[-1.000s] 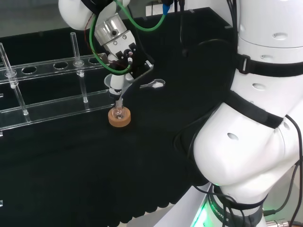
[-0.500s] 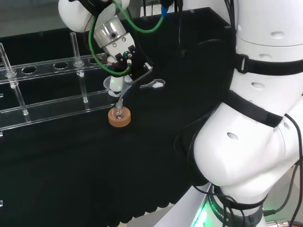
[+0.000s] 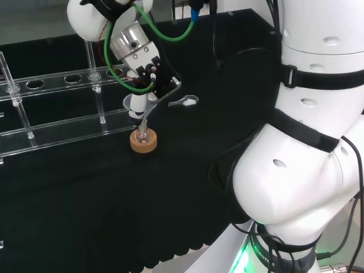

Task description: Place the funnel on the round-bottom flask.

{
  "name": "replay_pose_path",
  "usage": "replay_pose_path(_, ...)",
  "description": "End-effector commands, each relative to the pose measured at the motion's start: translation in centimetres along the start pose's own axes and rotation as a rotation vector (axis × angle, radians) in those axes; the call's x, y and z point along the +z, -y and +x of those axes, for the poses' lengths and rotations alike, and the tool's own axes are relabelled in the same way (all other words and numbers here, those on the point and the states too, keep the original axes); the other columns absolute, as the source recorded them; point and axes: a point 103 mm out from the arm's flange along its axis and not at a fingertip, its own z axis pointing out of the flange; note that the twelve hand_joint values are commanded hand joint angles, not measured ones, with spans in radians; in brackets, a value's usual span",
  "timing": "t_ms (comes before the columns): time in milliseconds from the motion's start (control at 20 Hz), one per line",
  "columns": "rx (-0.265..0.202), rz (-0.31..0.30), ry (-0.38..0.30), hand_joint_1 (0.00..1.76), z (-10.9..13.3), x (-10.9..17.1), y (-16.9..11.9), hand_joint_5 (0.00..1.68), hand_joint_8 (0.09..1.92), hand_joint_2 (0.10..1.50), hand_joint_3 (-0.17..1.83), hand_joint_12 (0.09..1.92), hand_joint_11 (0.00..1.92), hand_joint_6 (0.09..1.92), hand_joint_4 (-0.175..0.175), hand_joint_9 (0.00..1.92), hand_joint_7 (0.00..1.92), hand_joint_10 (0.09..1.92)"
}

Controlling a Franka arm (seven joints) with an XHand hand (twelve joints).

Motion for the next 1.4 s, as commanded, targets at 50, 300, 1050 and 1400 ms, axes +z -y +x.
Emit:
replay_pose_path(50,0.0,0.0,0.001,0.84,-0.02,0.09,-0.01,0.83,0.91,0.63,0.59,1.28,0.65,0.87,-0.046,1.23,0.96,0.64)
replay_pose_path(300,0.001,-0.003,0.0,0.84,-0.03,0.14,-0.03,0.81,0.92,0.63,0.59,1.28,0.64,0.88,-0.048,1.22,0.95,0.64)
replay_pose_path(1050,0.001,0.001,-0.011,0.8,-0.02,0.43,0.08,0.52,0.91,0.62,0.58,1.3,0.6,0.88,-0.065,1.04,0.75,0.64)
replay_pose_path(1400,-0.004,0.011,-0.005,0.77,0.13,0.5,0.08,0.42,0.89,0.61,0.58,1.31,0.57,0.78,-0.068,1.02,0.72,0.64)
